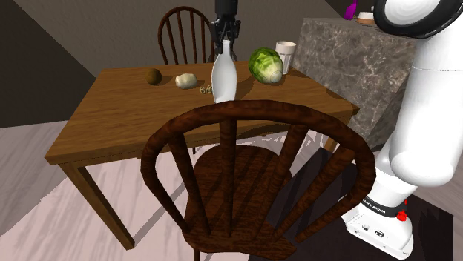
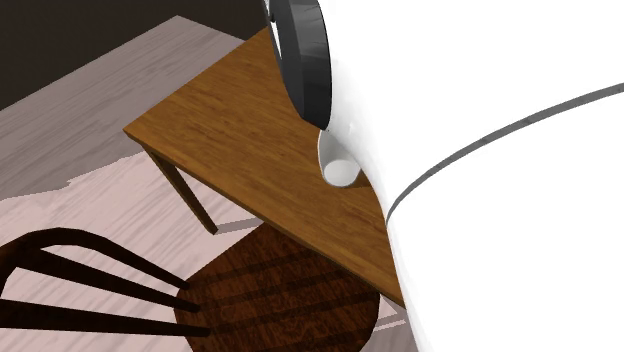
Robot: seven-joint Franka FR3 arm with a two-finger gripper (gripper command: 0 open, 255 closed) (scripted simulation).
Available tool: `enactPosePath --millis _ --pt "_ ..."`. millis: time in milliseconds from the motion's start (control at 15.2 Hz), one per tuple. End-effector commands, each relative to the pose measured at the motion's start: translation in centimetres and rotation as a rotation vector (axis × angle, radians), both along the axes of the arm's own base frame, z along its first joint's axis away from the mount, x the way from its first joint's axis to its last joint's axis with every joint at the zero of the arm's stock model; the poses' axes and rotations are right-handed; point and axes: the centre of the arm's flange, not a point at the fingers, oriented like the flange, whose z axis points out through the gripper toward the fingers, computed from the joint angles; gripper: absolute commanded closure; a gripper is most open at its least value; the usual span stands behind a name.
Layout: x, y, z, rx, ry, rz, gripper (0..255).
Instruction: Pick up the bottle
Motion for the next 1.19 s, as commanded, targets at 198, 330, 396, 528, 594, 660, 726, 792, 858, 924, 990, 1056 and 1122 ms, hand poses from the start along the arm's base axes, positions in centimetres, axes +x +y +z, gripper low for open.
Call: enactPosePath --millis 198,330,396,528,594,660,726,792,858,924,990,1056,1122 --pt "0.0 0.0 0.9 0.0 0.003 0.001 255" --pt "0.0 0.0 2.0 0.0 0.003 0.001 255" --pt "0.0 0.0 2.5 0.0 0.003 0.001 255" --pt "0.0 0.0 3.6 0.0 0.003 0.001 255" --pt "0.0 0.0 4.1 0.0 0.003 0.001 255" --pt "0.0 0.0 4.6 0.0 0.003 0.001 255" --pt "0.0 0.0 5.2 0.0 0.003 0.001 255" --pt "0.0 0.0 5.7 0.0 0.003 0.001 255" --pt "0.0 0.0 6.2 0.0 0.003 0.001 255" --pt "0.0 0.0 6.7 0.0 0.003 0.001 255" --pt "0.0 0.0 7.3 0.0 0.003 0.001 255" --pt "0.0 0.0 7.8 0.0 0.003 0.001 255" --pt "0.0 0.0 7.9 0.0 0.003 0.001 255"
